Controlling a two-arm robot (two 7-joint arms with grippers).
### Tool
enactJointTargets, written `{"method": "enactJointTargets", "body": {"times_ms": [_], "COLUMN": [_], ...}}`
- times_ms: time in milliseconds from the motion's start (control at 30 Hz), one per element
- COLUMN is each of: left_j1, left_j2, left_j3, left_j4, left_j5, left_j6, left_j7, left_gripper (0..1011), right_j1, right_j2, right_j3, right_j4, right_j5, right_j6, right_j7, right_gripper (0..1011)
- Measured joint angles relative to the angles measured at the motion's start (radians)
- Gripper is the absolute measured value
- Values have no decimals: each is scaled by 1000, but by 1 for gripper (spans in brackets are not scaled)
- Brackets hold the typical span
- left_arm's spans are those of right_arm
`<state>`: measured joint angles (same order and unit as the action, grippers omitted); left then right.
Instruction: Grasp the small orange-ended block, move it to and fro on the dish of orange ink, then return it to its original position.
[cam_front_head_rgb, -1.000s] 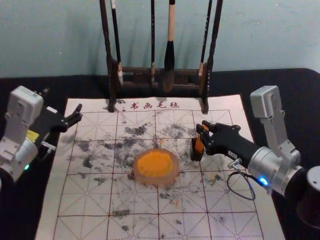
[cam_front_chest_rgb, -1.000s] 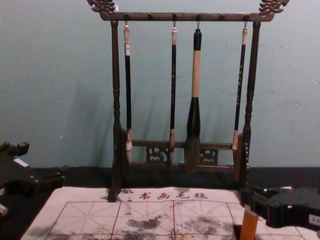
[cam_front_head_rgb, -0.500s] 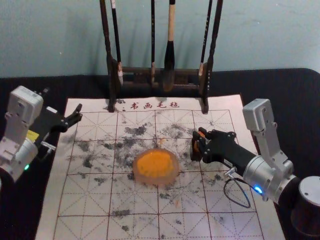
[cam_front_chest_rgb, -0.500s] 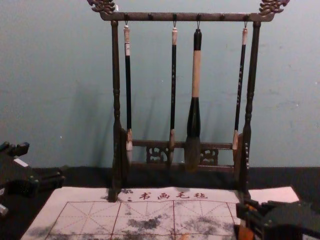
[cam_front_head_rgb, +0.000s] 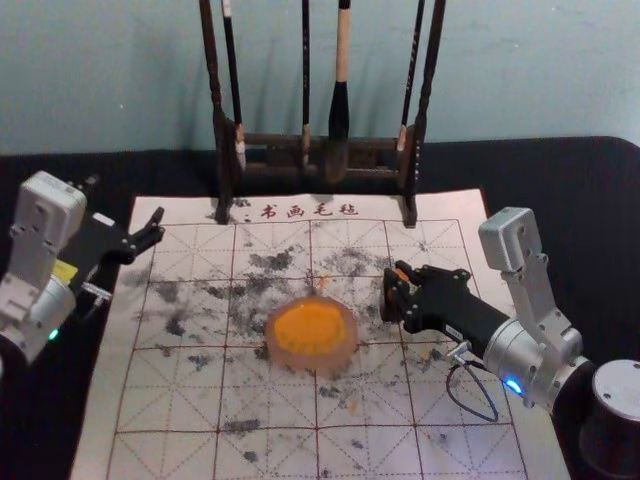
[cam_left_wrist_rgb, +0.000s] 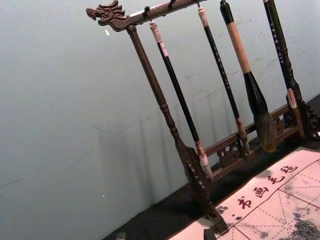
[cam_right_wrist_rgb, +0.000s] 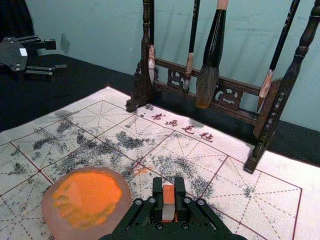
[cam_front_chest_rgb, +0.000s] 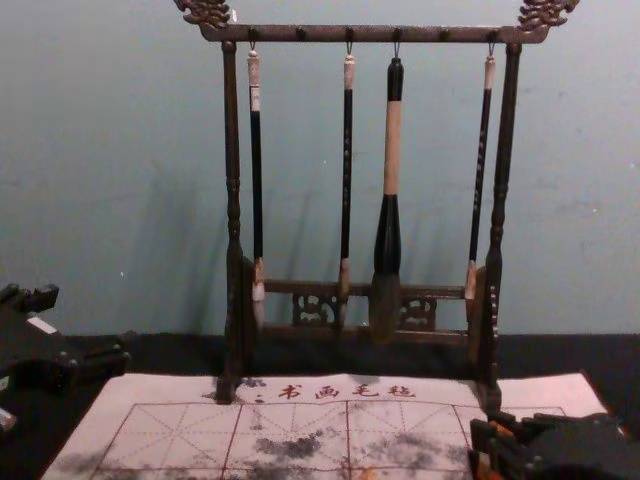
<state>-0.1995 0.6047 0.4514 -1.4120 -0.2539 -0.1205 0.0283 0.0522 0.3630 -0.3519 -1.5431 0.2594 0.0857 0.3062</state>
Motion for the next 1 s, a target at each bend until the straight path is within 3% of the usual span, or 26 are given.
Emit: {"method": "enactJointTargets", "body": {"times_ms": [200, 333, 1000], "left_j1": [0, 0, 0], "left_j2": [0, 0, 0], "left_j3": [0, 0, 0], "left_j4": [0, 0, 0], "left_j5": [0, 0, 0], "left_j6": [0, 0, 0], "left_j7": [0, 0, 0], "left_gripper": [1001, 1001, 1001], "right_j1": [0, 1, 2], "right_j2": [1, 1, 2], "right_j3": [0, 0, 0], "right_j4": [-1, -1, -2], "right_j5": [2, 4, 7], "right_j6": [1, 1, 4], "right_j7": [0, 0, 0], "right_gripper": [144, 210, 848]}}
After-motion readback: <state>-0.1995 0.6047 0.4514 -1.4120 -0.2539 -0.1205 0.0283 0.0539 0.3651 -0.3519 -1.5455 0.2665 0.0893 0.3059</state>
